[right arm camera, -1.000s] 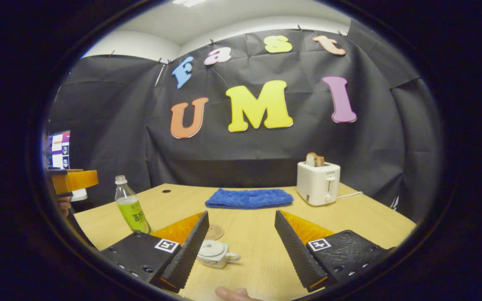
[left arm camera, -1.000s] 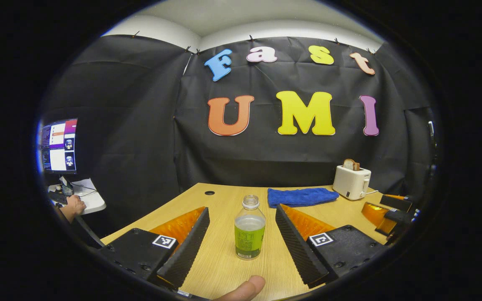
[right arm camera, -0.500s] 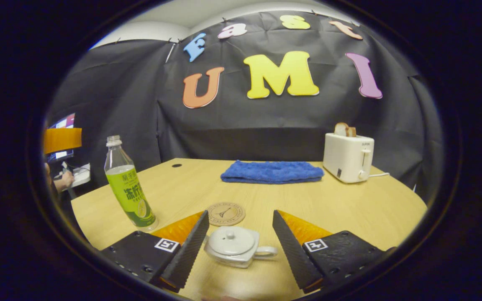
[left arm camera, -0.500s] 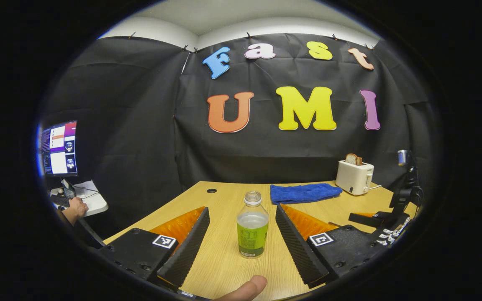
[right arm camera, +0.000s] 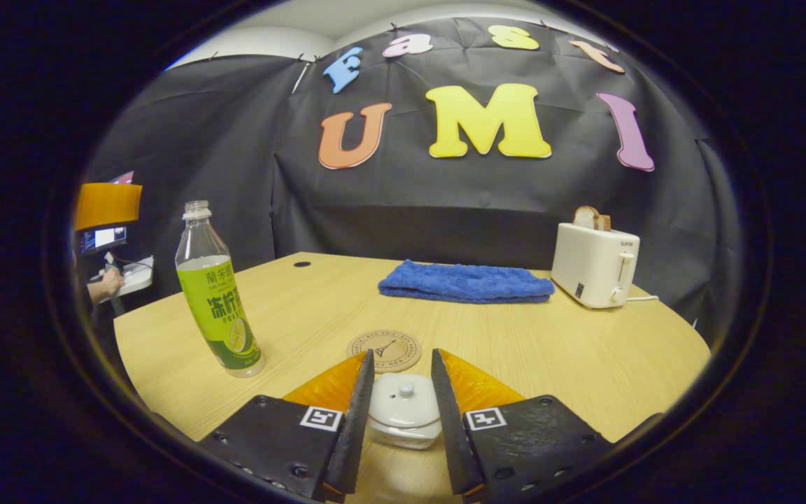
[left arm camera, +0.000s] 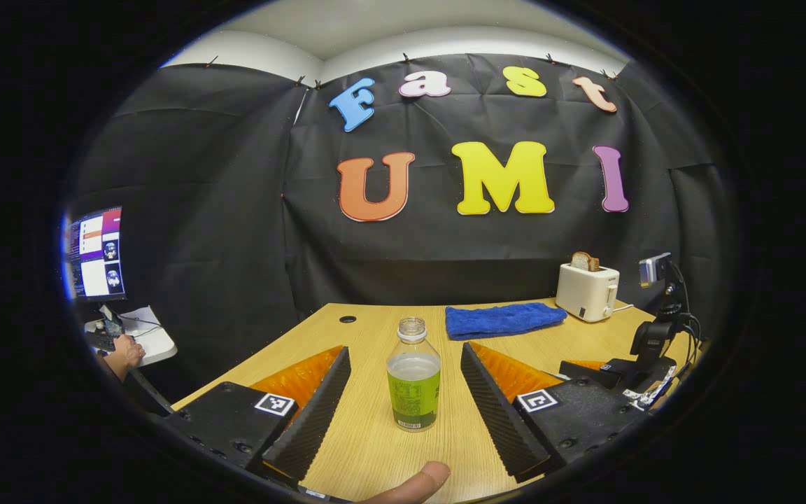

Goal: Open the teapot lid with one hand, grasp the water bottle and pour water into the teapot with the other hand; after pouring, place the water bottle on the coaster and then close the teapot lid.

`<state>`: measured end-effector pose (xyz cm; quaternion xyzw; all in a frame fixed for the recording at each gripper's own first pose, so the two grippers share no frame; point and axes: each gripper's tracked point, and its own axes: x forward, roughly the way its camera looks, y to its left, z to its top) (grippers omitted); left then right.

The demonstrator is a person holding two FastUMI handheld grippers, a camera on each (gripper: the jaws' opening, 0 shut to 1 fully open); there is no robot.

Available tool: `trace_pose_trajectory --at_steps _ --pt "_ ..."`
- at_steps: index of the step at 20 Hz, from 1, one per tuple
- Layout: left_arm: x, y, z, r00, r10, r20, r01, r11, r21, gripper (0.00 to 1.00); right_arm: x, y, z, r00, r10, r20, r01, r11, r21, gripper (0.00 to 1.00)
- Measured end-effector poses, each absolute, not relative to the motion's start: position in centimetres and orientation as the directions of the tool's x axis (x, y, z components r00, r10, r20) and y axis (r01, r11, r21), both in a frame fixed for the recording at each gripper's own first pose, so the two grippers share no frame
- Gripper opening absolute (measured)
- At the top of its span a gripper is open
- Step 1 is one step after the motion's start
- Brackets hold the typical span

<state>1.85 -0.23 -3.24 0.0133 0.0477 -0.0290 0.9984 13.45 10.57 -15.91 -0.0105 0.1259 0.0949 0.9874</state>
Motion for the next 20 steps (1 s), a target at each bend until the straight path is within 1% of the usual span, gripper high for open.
trace_pose_trajectory --at_steps 4,9,12,13,15,16,17,18,20 --pt "2.1 0.0 -3.5 0.993 -0.050 -0.105 0.053 0.998 0.022 0.99 13.4 10.7 -15.7 0.952 0.202 -0.232 -0.201 0.979 0.027 0.49" --pt "2.1 0.1 -3.6 0.993 -0.046 -0.106 0.049 0.998 0.027 0.99 13.2 11.2 -15.3 0.956 0.229 -0.183 -0.222 0.973 0.056 0.48" --pt "2.1 -0.1 -3.8 0.993 -0.044 -0.111 0.048 0.998 0.032 0.99 13.3 10.7 -15.7 0.960 0.219 -0.175 -0.210 0.975 0.065 0.49" --pt "2.1 -0.2 -3.8 0.993 -0.044 -0.112 0.048 0.998 0.034 0.99 13.6 10.2 -15.6 0.966 0.194 -0.172 -0.187 0.981 0.054 0.48" --pt "2.0 -0.2 -3.8 0.993 -0.044 -0.111 0.049 0.998 0.034 0.99 13.4 10.3 -15.8 0.965 0.199 -0.171 -0.189 0.979 0.077 0.24" --pt "1.9 -0.1 -3.7 0.993 -0.044 -0.109 0.048 0.998 0.034 0.99 13.6 10.3 -15.6 0.966 0.197 -0.169 -0.186 0.980 0.075 0.24" --pt "2.0 -0.2 -3.6 0.993 -0.042 -0.109 0.046 0.998 0.035 0.99 13.8 10.6 -15.9 0.963 0.200 -0.182 -0.191 0.980 0.063 0.21" --pt "2.1 -0.2 -3.7 0.993 -0.041 -0.109 0.045 0.998 0.036 0.99 13.6 10.6 -16.0 0.964 0.194 -0.183 -0.191 0.981 0.037 0.07" --pt "2.1 -0.3 -3.7 0.993 -0.046 -0.110 0.050 0.998 0.034 0.99 13.6 10.7 -15.9 0.964 0.193 -0.182 -0.199 0.980 -0.017 0.07"
